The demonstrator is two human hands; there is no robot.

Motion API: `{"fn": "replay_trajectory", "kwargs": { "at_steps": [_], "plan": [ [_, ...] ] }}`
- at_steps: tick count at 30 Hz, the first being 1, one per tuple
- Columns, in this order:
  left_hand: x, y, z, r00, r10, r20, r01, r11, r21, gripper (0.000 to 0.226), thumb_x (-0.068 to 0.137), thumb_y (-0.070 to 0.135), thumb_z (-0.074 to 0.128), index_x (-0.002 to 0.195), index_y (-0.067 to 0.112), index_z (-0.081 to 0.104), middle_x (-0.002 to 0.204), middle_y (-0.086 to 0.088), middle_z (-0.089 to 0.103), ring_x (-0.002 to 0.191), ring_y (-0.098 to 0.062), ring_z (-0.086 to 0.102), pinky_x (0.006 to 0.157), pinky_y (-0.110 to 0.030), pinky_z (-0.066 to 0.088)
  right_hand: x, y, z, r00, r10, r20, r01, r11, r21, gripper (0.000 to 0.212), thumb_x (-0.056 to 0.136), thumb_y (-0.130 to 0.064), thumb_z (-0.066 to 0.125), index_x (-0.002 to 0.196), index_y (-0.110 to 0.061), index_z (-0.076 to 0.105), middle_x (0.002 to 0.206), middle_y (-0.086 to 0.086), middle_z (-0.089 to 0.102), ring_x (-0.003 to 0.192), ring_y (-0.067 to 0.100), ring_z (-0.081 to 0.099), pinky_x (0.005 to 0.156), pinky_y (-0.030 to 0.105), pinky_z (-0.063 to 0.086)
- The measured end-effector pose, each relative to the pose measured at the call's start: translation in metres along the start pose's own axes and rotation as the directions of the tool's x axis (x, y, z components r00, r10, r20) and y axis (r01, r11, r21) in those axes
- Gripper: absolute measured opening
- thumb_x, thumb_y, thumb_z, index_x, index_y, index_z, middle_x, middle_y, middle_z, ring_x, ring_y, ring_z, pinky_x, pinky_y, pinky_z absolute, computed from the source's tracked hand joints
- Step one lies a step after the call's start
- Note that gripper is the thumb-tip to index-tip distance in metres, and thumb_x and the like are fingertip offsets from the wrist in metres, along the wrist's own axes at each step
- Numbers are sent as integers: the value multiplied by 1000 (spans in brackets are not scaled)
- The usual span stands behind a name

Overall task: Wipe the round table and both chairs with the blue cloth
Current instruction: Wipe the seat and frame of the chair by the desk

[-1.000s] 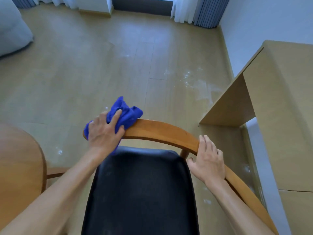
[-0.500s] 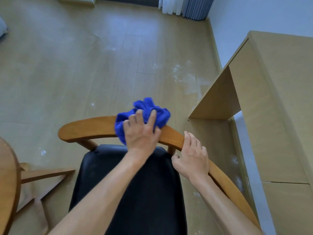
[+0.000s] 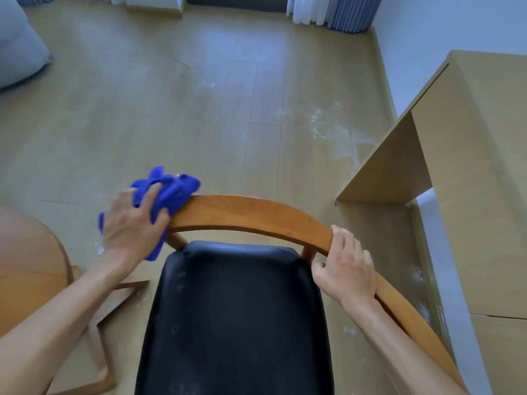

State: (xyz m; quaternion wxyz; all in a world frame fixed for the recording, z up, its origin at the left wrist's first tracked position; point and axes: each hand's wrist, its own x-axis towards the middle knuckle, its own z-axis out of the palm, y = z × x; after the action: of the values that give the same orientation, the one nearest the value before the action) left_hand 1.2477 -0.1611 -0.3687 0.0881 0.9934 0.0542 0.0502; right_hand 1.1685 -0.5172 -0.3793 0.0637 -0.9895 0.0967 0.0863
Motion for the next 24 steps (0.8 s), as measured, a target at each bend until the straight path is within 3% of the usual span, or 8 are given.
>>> {"fn": "replay_trajectory", "kwargs": {
  "at_steps": [2, 6, 12, 16, 20, 22, 24],
  "plan": [
    [-6, -6, 1, 996, -81, -33, 81, 997, -6, 61, 86, 46, 36, 138, 17, 49, 118, -29, 48, 100, -48, 49, 87, -57, 43, 0, 0, 1, 1000, 2, -7, -2, 1000, -11, 70, 73, -32, 58, 137, -9, 38, 135, 7, 49, 116, 27, 53, 93, 41, 44],
    [-10, 45, 14, 993, -75, -92, 79, 996, 48, 57, 88, 39, 35, 134, 11, 53, 120, -31, 49, 100, -47, 51, 81, -55, 39, 0, 1, 1, 1000, 5, -7, -5, 1000, 0, 72, 74, -35, 56, 138, -10, 36, 136, 7, 48, 118, 26, 52, 95, 40, 43],
    [-32, 190, 33, 968, 247, -35, -245, 968, 62, 48, 79, 32, 58, 123, 15, 64, 112, -22, 61, 88, -37, 60, 72, -44, 46, 1, 2, -2, 999, 22, 40, -26, 996, 88, 75, 77, -36, 53, 143, -13, 28, 144, 5, 41, 128, 24, 44, 106, 43, 36],
    [-57, 238, 31, 935, 351, 60, -350, 937, -18, 49, 78, 35, 67, 125, 20, 64, 113, -16, 63, 91, -35, 61, 80, -44, 50, 3, 4, -6, 996, 55, 70, -69, 974, 214, 70, 82, -35, 52, 145, -12, 29, 146, 3, 42, 130, 22, 42, 108, 42, 32],
    [-54, 223, 30, 893, 430, 133, -420, 902, -96, 59, 93, 48, 45, 148, 28, 34, 141, -12, 40, 116, -32, 44, 99, -43, 31, 8, 6, -21, 977, 135, 165, -195, 875, 443, 60, 88, -31, 45, 145, -15, 33, 141, 5, 50, 127, 27, 46, 107, 42, 30],
    [-49, 213, 24, 885, 448, 130, -411, 881, -235, 59, 96, 47, 40, 151, 32, 25, 144, -8, 35, 119, -28, 40, 102, -39, 28, 12, 2, -29, 958, 177, 226, -276, 788, 551, 55, 93, -35, 39, 146, -19, 34, 141, 4, 51, 130, 28, 44, 111, 45, 27],
    [-44, 207, 15, 901, 414, 130, -322, 839, -439, 57, 99, 34, 42, 152, 28, 21, 142, -6, 41, 117, -27, 44, 101, -39, 33, 17, -7, -36, 960, 177, 218, -279, 688, 669, 45, 95, -42, 39, 135, -23, 48, 129, 2, 59, 124, 27, 48, 109, 47, 31]
  ]
}}
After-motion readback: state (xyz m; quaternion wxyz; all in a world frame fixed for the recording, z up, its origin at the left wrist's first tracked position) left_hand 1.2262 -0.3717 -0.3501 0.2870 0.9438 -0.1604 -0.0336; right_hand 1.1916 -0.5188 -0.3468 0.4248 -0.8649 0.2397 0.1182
